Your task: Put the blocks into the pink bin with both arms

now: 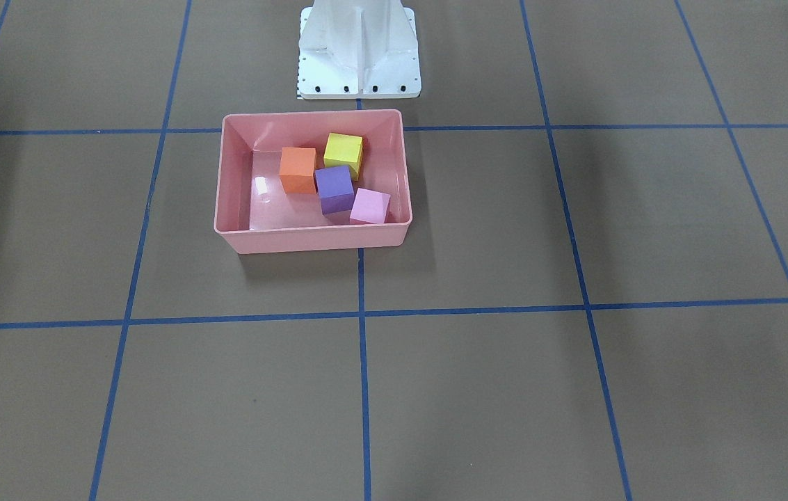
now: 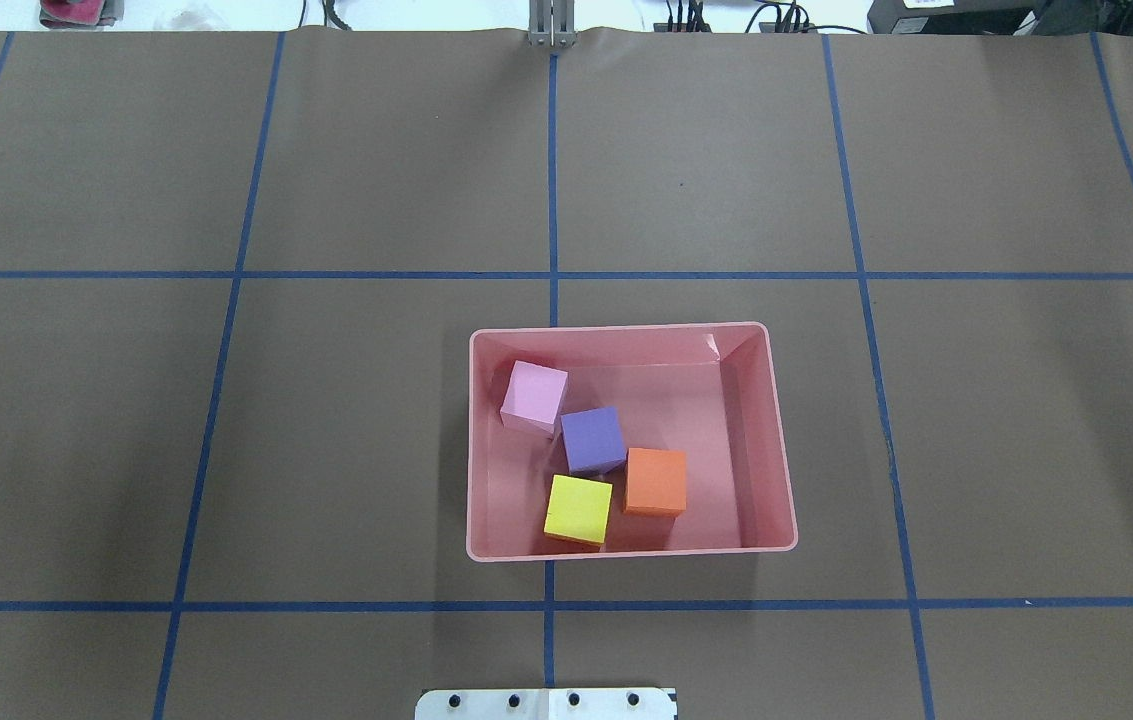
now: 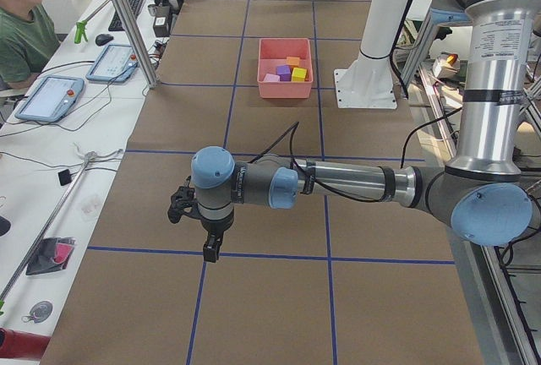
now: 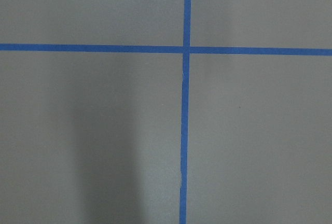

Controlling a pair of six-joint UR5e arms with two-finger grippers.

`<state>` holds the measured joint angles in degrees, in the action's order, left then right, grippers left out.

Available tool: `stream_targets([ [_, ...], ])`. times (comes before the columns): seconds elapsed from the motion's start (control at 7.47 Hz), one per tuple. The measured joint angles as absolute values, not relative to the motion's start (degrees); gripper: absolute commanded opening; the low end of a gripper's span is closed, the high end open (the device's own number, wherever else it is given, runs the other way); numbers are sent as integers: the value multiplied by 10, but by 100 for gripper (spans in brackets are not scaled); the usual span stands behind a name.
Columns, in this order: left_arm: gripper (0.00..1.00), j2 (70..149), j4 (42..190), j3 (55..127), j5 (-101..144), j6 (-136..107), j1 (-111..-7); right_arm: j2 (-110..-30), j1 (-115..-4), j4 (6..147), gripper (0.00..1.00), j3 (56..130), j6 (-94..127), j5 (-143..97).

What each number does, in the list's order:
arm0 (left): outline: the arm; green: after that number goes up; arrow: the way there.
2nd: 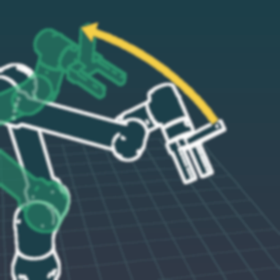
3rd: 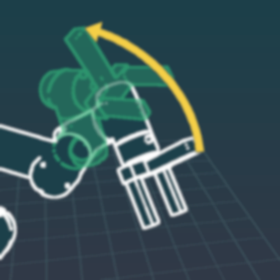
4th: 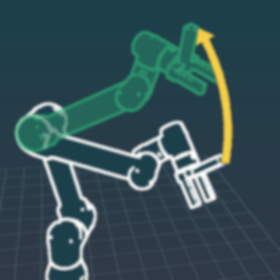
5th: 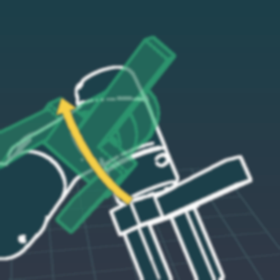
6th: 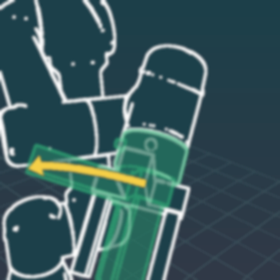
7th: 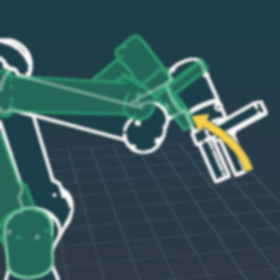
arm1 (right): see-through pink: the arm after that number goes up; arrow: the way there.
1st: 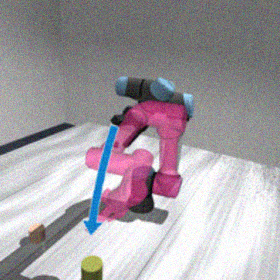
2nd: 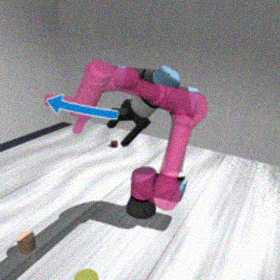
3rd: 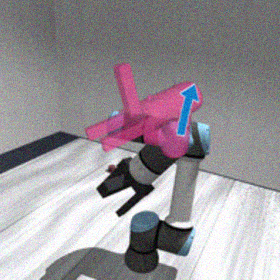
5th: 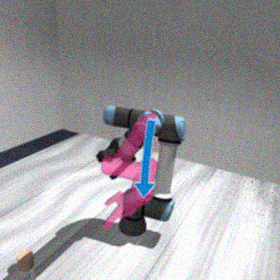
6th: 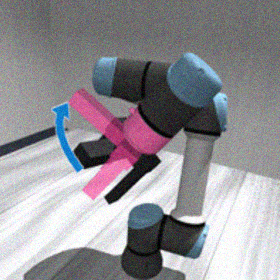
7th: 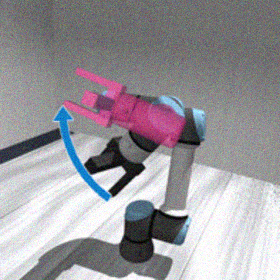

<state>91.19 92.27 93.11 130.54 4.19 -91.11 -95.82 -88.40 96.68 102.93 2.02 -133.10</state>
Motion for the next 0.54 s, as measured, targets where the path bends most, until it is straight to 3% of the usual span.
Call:
stream_targets([
  [0.54, 100, 912, 920, 932, 1305, 41, -910, -960, -929, 967, 99, 981, -40, -1347],
])
